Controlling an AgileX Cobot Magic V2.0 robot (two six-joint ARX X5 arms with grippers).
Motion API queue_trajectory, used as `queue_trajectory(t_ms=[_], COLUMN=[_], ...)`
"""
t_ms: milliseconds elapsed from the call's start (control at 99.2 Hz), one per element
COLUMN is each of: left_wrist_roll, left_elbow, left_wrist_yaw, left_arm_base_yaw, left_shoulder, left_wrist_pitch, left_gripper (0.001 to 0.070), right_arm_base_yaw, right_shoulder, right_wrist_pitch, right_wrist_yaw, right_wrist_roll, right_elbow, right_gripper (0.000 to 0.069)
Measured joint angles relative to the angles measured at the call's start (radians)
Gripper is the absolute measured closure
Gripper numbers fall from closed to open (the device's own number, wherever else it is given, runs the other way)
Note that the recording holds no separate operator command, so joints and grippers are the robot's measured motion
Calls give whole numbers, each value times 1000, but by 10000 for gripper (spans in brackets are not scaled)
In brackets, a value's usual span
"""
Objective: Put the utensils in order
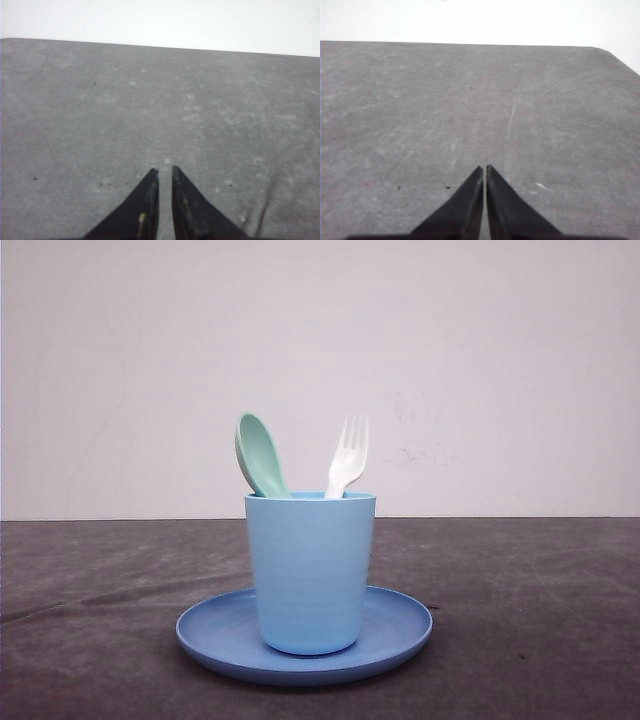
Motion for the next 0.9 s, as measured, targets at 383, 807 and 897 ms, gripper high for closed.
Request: queue_trajectory(t_ms=[383, 807, 897], left_wrist_roll=[0, 0, 0], left_elbow=[0, 0, 0], left_wrist_yaw=[0, 0, 0], left_arm_base_yaw=[0, 0, 0], left_shoulder=[0, 0, 0], left_wrist_pitch=[0, 0, 0], left_gripper=[687, 687, 687], right_arm_base_yaw=[0, 0, 0], right_shoulder=[0, 0, 0], right_wrist_pitch=[14, 14, 14], right_wrist_yaw=[0, 0, 0], right_wrist_roll=[0, 0, 0], right_elbow=[-4, -4, -4], right_gripper=[681, 681, 681])
